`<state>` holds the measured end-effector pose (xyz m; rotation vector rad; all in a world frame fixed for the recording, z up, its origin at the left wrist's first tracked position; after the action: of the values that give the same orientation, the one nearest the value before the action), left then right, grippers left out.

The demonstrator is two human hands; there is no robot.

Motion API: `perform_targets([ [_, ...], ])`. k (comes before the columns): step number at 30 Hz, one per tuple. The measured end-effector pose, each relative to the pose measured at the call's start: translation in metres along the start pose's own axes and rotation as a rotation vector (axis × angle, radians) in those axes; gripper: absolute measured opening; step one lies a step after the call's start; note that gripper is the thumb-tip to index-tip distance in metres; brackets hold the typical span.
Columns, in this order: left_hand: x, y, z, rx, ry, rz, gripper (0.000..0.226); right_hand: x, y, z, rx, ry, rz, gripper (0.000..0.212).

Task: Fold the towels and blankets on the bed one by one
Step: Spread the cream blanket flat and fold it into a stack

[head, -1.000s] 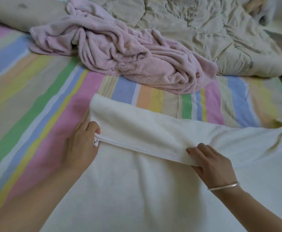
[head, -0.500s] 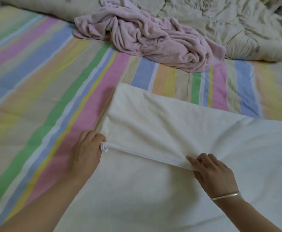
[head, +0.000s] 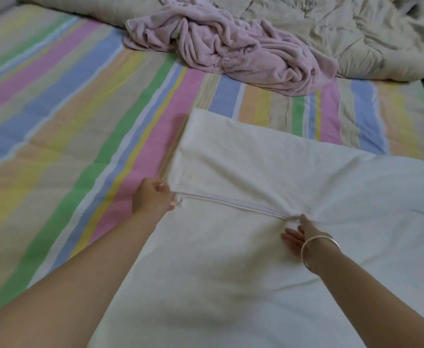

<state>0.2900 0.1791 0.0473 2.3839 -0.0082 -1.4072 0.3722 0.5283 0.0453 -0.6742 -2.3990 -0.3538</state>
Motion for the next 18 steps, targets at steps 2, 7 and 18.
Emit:
perform_targets([
  [2, 0.005, -0.004, 0.005, 0.010, 0.163, -0.207, 0.015, 0.003, -0.010, 0.006, 0.105, -0.106, 0.206, 0.037],
  [7, 0.006, -0.010, 0.018, 0.015, 0.239, -0.218, 0.011, 0.018, -0.010, 0.024, 0.175, -0.086, 0.427, 0.018],
  [18, -0.026, -0.015, 0.011, -0.069, 0.014, 0.263, 0.026, 0.008, 0.007, 0.028, 0.125, 0.010, 0.285, 0.013],
])
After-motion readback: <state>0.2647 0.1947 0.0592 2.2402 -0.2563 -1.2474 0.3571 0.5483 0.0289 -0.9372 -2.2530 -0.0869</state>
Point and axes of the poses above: each hand's wrist, its own z-axis towards the middle knuckle, its own y-axis out of the back of the hand, x = y × z, the point moved 4 cm from there along z, towards the middle knuckle, and after that the axes turned 6 degrees about x, right-handed, at the moved point
